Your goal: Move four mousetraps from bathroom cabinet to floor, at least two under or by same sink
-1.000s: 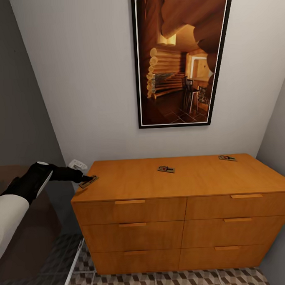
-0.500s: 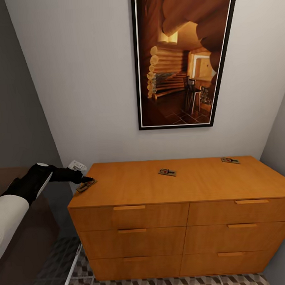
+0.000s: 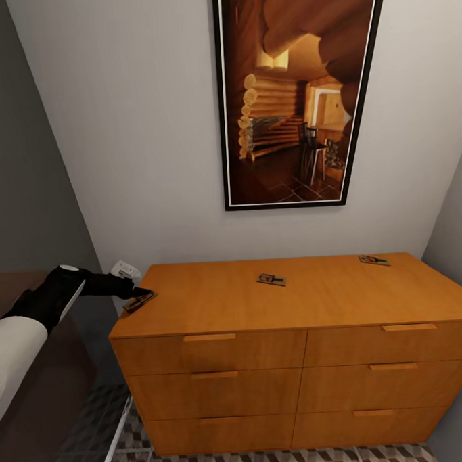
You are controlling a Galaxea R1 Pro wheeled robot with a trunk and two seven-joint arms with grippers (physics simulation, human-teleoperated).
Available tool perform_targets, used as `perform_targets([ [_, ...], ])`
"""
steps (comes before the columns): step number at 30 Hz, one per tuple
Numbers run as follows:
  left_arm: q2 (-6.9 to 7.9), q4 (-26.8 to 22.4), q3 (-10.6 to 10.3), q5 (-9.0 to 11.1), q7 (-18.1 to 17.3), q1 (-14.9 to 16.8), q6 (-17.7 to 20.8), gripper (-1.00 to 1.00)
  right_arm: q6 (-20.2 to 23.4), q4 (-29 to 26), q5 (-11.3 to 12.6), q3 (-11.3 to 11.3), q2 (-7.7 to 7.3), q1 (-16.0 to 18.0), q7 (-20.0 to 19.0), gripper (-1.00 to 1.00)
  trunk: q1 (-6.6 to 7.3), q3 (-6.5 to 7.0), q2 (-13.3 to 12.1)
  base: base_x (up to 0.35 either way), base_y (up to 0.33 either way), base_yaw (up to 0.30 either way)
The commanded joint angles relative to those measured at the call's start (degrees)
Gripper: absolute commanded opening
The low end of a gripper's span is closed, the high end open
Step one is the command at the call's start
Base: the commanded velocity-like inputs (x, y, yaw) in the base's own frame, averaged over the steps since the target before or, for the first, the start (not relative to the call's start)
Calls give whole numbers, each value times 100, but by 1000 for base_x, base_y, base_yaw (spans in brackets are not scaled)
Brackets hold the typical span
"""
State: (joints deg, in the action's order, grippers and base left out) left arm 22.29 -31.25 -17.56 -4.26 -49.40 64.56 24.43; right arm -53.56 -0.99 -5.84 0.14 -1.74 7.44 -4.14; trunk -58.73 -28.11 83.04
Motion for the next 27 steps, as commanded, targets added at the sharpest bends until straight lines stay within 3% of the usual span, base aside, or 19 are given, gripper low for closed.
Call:
perform_targets([
  [1, 1, 5, -11, -14, -19, 4, 36, 100, -15, 2, 4, -5, -2, 3, -30, -100, 0, -12, 4, 0, 0, 0],
  [14, -32, 90, -98, -14, -17, 4, 31, 100, -15, 2, 4, -5, -2, 3, -27, -100, 0, -90, 4, 0, 0, 0],
  [27, -110, 202, -322, -14, -1, 4, 29, 100, -15, 2, 4, -5, -2, 3, -26, -100, 0, -93, 4, 0, 0, 0],
])
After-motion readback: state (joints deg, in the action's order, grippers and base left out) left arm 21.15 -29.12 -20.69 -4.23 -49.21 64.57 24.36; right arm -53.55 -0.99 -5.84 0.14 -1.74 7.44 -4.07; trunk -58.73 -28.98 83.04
